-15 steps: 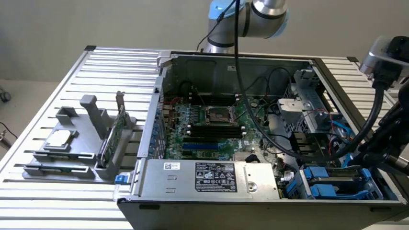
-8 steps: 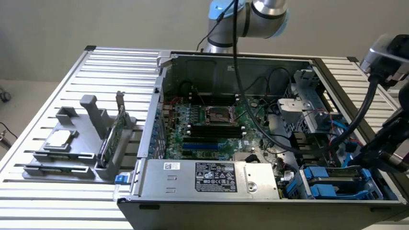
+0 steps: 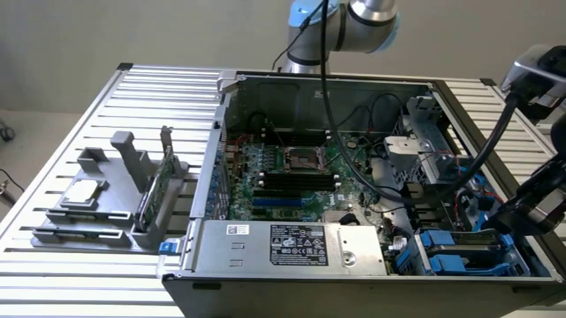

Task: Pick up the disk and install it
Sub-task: 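Insert the first disk wire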

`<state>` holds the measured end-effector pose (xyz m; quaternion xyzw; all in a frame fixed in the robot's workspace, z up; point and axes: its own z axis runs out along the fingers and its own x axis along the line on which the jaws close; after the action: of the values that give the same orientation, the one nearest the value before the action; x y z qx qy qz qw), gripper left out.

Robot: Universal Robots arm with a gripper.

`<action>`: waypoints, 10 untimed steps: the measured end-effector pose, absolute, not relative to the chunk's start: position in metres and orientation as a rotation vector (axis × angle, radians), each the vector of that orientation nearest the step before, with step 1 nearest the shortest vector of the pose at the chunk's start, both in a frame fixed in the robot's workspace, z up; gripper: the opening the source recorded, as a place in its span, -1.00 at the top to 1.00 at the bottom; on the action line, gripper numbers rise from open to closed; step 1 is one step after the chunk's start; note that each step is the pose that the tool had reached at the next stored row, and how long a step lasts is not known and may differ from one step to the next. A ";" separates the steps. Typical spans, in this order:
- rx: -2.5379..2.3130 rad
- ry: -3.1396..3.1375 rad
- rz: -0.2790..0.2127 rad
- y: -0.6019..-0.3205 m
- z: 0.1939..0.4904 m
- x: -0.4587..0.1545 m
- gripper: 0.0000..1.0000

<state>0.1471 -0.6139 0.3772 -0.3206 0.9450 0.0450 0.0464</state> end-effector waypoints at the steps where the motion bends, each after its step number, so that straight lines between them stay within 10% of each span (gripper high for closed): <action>1: -0.963 2.894 0.139 -0.614 0.377 0.147 0.38; 10: -0.791 2.977 0.152 -0.614 0.375 0.147 0.38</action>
<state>0.1470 -0.6139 0.3752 -0.2564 0.9649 0.0493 0.0288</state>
